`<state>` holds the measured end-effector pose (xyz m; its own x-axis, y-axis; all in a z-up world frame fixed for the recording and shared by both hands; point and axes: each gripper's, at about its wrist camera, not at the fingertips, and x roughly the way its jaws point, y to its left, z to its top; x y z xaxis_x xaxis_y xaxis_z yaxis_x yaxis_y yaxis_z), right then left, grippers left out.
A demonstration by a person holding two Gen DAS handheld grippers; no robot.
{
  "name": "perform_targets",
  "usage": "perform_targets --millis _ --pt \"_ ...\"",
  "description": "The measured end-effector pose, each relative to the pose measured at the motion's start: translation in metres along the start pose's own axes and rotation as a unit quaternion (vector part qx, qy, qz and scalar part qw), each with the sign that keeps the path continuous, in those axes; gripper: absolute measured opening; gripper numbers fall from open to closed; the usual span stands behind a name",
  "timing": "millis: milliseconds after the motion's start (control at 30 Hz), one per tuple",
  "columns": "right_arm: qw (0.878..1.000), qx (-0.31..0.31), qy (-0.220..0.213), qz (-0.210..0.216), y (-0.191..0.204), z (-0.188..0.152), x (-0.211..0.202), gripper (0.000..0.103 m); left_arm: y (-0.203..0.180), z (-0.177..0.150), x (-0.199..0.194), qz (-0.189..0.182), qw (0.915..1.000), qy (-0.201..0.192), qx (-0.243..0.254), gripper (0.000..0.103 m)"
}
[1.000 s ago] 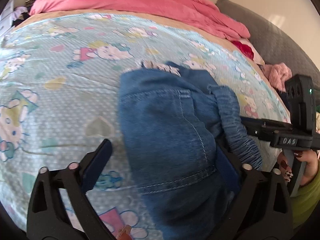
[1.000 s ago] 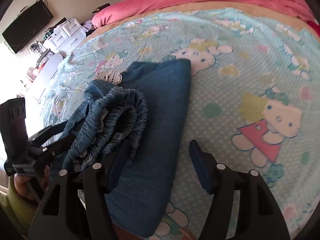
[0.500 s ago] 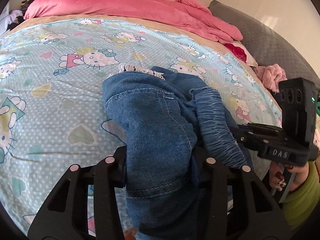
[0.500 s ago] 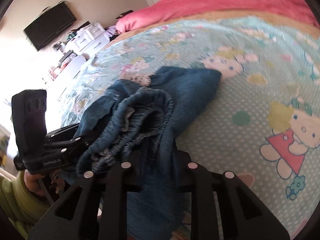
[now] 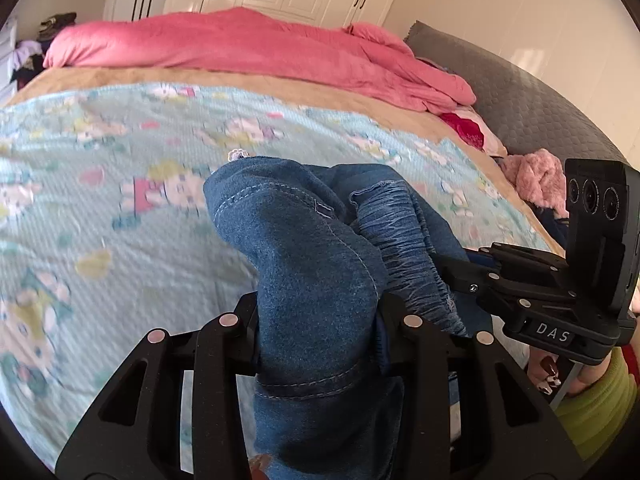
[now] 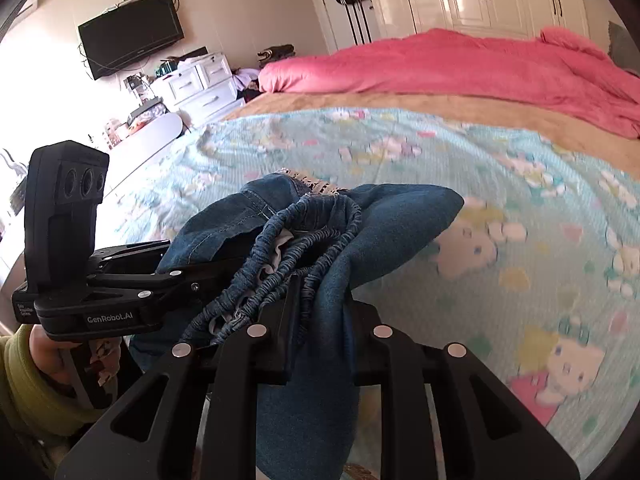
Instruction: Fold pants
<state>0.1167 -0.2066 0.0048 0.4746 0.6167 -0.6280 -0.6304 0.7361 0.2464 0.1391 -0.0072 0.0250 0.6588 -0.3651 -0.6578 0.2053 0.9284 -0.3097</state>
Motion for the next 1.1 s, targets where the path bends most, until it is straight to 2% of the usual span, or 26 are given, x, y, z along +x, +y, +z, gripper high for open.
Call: perform_targets --millis 333,667,733,900,967,1033,1100 --pt "1.0 0.002 -0.01 -0.01 -0.017 0.032 0.024 0.018 0.012 0.033 0.017 0.022 0.9996 -0.016 0.01 0.03" --pt "0.999 0.016 0.0 -0.03 -0.031 0.032 0.047 0.019 0.021 0.031 0.04 0.026 0.9996 -0.003 0.005 0.031" --pt "0.999 0.017 0.009 -0.045 -0.034 0.028 0.053 0.019 0.024 0.028 0.047 0.032 0.9995 0.006 0.002 0.036" --pt "0.995 0.045 0.051 -0.079 -0.049 0.012 0.067 0.037 0.037 0.018 0.058 0.053 0.9981 0.029 -0.01 0.052" --pt "0.993 0.058 0.054 -0.084 -0.055 0.008 0.067 0.048 0.041 0.014 0.059 0.057 0.9977 0.035 -0.013 0.057" --pt "0.992 0.066 0.057 -0.095 -0.06 0.006 0.067 0.054 0.043 0.01 0.061 0.058 0.9974 0.041 -0.015 0.06" --pt "0.99 0.07 0.064 -0.103 -0.062 0.002 0.069 0.055 0.044 0.009 0.064 0.058 0.9971 0.047 -0.016 0.061"
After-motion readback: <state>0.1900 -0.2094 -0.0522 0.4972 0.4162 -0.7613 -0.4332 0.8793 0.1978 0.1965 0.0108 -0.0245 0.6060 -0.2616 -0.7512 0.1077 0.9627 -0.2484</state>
